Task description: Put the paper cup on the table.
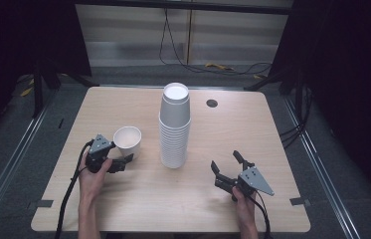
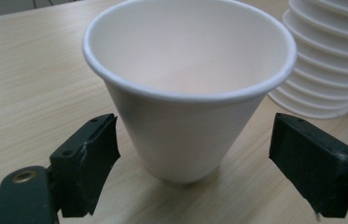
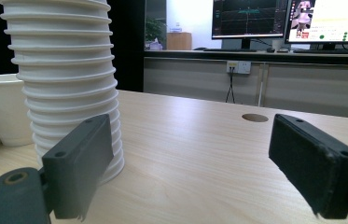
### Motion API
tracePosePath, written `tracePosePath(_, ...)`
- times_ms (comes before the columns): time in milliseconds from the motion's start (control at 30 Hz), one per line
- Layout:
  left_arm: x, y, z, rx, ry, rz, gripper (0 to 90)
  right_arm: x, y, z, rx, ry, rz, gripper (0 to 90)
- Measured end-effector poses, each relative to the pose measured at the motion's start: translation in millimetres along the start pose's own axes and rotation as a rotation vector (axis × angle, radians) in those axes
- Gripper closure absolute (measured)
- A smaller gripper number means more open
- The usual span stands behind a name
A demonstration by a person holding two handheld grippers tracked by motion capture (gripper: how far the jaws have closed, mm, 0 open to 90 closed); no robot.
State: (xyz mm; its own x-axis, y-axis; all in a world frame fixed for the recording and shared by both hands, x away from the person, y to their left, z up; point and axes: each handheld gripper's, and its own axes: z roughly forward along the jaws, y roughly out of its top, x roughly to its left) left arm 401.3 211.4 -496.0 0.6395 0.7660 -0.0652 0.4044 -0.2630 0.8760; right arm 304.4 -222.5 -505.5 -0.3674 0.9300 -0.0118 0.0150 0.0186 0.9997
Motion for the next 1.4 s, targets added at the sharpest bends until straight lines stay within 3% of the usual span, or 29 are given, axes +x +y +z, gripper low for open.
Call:
tracePosePath(100, -4.4, -3.1, -2.9, 0.005, 0.021, 0.015, 15.5, 0.0, 0.0, 0.0, 0.000, 0.000, 0.000, 13.4)
tracePosePath(133, -5.6, -3.7, -4.8, -0.019, 0.029, 0.019, 15.4, 0.0, 0.0, 0.0, 0.000, 0.000, 0.000, 13.4)
tracePosePath(233, -7.7, -8.3, -11.7, -0.094, 0.017, -0.024, 15.5, 0.0, 0.0, 0.0, 0.000, 0.000, 0.000, 13.4)
tracePosePath(333, -12.0, -10.9, -18.0, -0.121, 0.069, 0.003, 15.3, 0.0, 0.0, 0.0, 0.000, 0.000, 0.000, 13.4)
tracePosePath(400, -15.9, -12.6, -23.0, -0.161, 0.048, -0.002, 15.5, 0.0, 0.0, 0.0, 0.000, 0.000, 0.000, 13.4)
tracePosePath(533, -25.5, -15.3, -27.9, -0.168, 0.070, 0.018, 15.4, 0.0, 0.0, 0.0, 0.000, 0.000, 0.000, 13.4)
tracePosePath(600, -31.1, -17.6, -31.1, -0.195, 0.080, 0.025, 15.5, 0.0, 0.0, 0.0, 0.000, 0.000, 0.000, 13.4)
tracePosePath(733, -37.0, -23.6, -35.5, -0.211, 0.055, -0.001, 15.4, 0.0, 0.0, 0.0, 0.000, 0.000, 0.000, 13.5)
tracePosePath(800, -43.0, -22.5, -37.1, -0.223, 0.048, 0.014, 15.5, 0.0, 0.0, 0.0, 0.000, 0.000, 0.000, 13.5)
tracePosePath(933, -56.3, -20.6, -39.2, -0.256, -0.008, 0.014, 15.5, 0.0, 0.0, 0.0, 0.000, -0.001, 0.000, 13.4)
tracePosePath(1000, -63.0, -21.5, -38.5, -0.260, 0.032, 0.028, 15.6, 0.1, 0.0, 0.0, 0.000, -0.001, 0.000, 13.4)
tracePosePath(1100, -71.0, -24.2, -35.5, -0.280, 0.001, 0.010, 15.6, 0.0, 0.0, 0.0, 0.000, -0.001, 0.000, 13.5)
tracePosePath(1233, -80.8, -22.2, -29.0, -0.271, -0.006, 0.026, 15.6, 0.0, 0.0, 0.0, 0.000, -0.001, 0.000, 13.4)
tracePosePath(1333, -89.1, -20.8, -24.6, -0.279, -0.054, 0.017, 15.6, 0.0, 0.0, 0.0, 0.000, -0.001, 0.000, 13.4)
tracePosePath(1400, -95.4, -19.8, -21.0, -0.266, -0.065, 0.032, 15.6, 0.0, 0.0, 0.0, 0.000, -0.001, 0.000, 13.4)
